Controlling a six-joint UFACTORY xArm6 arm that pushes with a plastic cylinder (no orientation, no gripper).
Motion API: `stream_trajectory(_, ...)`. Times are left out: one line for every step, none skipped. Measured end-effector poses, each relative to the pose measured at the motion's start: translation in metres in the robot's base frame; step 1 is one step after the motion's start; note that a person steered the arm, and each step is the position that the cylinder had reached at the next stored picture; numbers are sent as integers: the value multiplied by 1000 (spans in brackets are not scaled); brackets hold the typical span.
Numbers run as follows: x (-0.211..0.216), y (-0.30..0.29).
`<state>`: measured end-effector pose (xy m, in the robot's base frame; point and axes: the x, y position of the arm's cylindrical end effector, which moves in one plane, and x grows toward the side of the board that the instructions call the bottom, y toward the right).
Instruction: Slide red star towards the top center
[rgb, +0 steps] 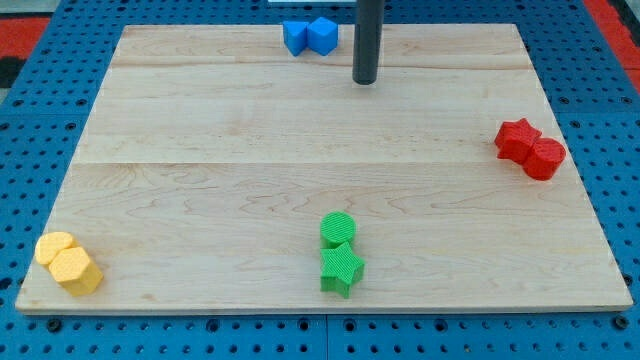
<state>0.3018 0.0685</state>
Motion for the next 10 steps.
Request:
stream_trajectory(7, 43)
stream_trajectory(7, 46)
stream_trajectory(7, 46)
stream_trajectory(14, 92)
stream_trajectory(24, 144)
stream_trajectory(52, 193)
stream_trajectory(76, 226)
stream_trajectory(94, 235)
stream_trajectory(105, 233)
stream_trajectory(105, 198)
